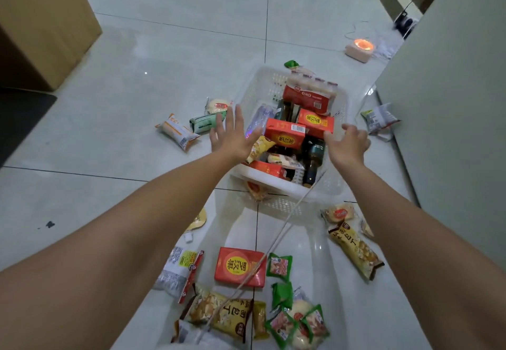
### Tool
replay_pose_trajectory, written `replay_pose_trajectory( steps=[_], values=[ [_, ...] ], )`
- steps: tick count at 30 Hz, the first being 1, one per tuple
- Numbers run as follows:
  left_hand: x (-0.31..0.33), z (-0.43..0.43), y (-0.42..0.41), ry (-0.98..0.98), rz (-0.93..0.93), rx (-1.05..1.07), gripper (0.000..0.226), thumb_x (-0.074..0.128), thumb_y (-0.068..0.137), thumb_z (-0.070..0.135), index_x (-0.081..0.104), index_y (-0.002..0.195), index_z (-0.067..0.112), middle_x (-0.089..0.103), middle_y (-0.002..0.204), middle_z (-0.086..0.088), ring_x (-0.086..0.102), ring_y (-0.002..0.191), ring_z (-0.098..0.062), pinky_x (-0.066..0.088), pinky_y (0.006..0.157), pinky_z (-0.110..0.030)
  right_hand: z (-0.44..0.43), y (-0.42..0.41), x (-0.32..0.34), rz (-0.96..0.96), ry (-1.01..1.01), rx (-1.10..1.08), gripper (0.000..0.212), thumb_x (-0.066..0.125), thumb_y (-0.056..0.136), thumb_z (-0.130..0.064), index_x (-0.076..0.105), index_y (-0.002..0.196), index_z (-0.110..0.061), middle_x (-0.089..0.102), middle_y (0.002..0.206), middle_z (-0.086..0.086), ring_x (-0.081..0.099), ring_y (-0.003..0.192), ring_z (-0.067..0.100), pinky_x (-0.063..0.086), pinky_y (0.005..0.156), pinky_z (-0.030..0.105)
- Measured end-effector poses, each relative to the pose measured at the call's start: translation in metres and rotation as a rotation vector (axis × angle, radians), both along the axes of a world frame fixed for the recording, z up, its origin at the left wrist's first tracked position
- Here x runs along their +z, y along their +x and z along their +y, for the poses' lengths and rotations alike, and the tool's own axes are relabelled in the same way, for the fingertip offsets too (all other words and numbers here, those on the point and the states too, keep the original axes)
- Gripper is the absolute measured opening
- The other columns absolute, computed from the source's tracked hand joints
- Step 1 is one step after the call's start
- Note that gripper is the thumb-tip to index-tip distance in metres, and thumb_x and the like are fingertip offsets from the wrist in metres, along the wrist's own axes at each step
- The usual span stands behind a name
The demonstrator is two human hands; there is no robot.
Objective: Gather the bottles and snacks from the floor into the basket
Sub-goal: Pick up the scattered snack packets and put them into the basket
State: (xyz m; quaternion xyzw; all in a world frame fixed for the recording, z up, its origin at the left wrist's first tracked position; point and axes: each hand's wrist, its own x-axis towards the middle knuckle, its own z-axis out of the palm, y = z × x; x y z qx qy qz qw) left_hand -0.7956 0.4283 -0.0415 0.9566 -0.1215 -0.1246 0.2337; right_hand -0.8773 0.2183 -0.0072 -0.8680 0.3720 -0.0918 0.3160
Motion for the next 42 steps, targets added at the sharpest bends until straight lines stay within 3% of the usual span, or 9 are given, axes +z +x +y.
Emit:
replay_pose_trajectory(
  steps=[5, 10, 15, 17, 21, 24, 28, 34, 42],
  values=[
    [-0.035, 0.028, -0.032, 0.011, -0.129, -0.063, 0.078, 0.021, 0.092, 0.064, -0.014, 0.15, 0.026, -0.02, 0.159, 0.001, -0.022, 0.145, -0.021, -0.008, 0.117, -0.044, -0.045, -0.066, -0.018, 0.091, -0.087, -0.019, 0.053, 0.05, 0.094, -0.032, 0.038, 0.139, -0.006, 0.028, 0.145, 0.021, 0.021, 0.136, 0.034, 0.027, 0.107, 0.044],
    [-0.07, 0.06, -0.088, 0.058, -0.254, -0.249, 0.082, 0.017, 0.087, 0.068, -0.017, 0.148, 0.027, -0.022, 0.158, -0.003, -0.024, 0.144, -0.019, -0.013, 0.115, -0.04, -0.059, -0.154, -0.08, 0.429, -0.083, 0.086, 0.06, 0.053, 0.091, -0.036, 0.034, 0.143, -0.011, 0.033, 0.147, 0.019, 0.027, 0.137, 0.034, 0.026, 0.109, 0.044],
    [-0.094, 0.086, -0.124, 0.17, -0.443, -0.474, 0.083, 0.016, 0.087, 0.073, 0.011, 0.152, 0.021, 0.008, 0.157, -0.013, 0.006, 0.145, -0.029, 0.008, 0.118, -0.046, -0.05, -0.208, -0.122, 0.622, -0.14, 0.309, 0.06, 0.054, 0.087, -0.045, 0.042, 0.138, -0.016, 0.049, 0.138, 0.013, 0.047, 0.122, 0.033, 0.043, 0.095, 0.04],
    [-0.095, 0.09, -0.132, 0.193, -0.351, -0.645, 0.089, 0.025, 0.082, 0.079, 0.026, 0.148, 0.019, 0.02, 0.153, -0.013, 0.02, 0.141, -0.03, 0.027, 0.114, -0.052, -0.044, -0.212, -0.119, 0.616, -0.136, 0.269, 0.048, 0.052, 0.09, -0.04, 0.048, 0.131, -0.014, 0.055, 0.129, 0.012, 0.052, 0.115, 0.033, 0.045, 0.086, 0.037],
    [-0.093, 0.09, -0.142, 0.289, 0.108, -0.803, 0.089, 0.061, 0.072, 0.069, 0.033, 0.144, 0.025, 0.029, 0.146, -0.004, 0.027, 0.132, -0.021, 0.028, 0.112, -0.039, -0.033, -0.212, -0.119, 0.688, -0.141, 0.238, 0.045, 0.053, 0.09, -0.031, 0.039, 0.129, -0.011, 0.049, 0.128, 0.014, 0.047, 0.115, 0.031, 0.043, 0.087, 0.038],
    [-0.097, 0.09, -0.144, 0.365, 0.138, -0.859, 0.088, 0.069, 0.07, 0.061, 0.035, 0.141, 0.021, 0.038, 0.134, -0.003, 0.034, 0.122, -0.019, 0.035, 0.104, -0.033, -0.027, -0.214, -0.123, 0.753, -0.108, 0.245, 0.056, 0.058, 0.087, -0.03, 0.031, 0.133, -0.011, 0.046, 0.13, 0.014, 0.046, 0.118, 0.032, 0.042, 0.091, 0.038],
    [-0.102, 0.085, -0.15, 0.352, 0.152, -0.804, 0.071, 0.073, 0.073, 0.047, 0.044, 0.129, 0.014, 0.05, 0.123, -0.005, 0.045, 0.109, -0.018, 0.041, 0.092, -0.028, -0.026, -0.218, -0.122, 0.83, -0.076, 0.239, 0.046, 0.062, 0.083, -0.033, 0.046, 0.118, -0.008, 0.046, 0.122, 0.016, 0.048, 0.111, 0.031, 0.043, 0.085, 0.032],
    [-0.066, 0.092, -0.129, 0.351, 0.125, -0.72, 0.064, 0.071, 0.077, 0.044, 0.045, 0.124, 0.01, 0.053, 0.116, -0.007, 0.055, 0.1, -0.02, 0.046, 0.078, -0.026, -0.05, -0.209, -0.094, 0.331, 0.108, -0.049, 0.037, 0.064, 0.085, -0.029, 0.047, 0.111, -0.009, 0.061, 0.107, 0.02, 0.059, 0.091, 0.037, 0.049, 0.077, 0.04],
    [0.059, 0.091, -0.049, 0.304, -0.361, -0.647, 0.061, 0.07, 0.077, 0.046, 0.047, 0.119, 0.008, 0.05, 0.115, -0.007, 0.054, 0.102, -0.022, 0.036, 0.06, -0.028, -0.059, -0.12, 0.025, -0.119, -0.031, -0.132, 0.059, 0.05, 0.081, -0.06, 0.052, 0.108, -0.008, 0.063, 0.105, 0.023, 0.061, 0.09, 0.041, 0.049, 0.077, 0.044]
  ],
)
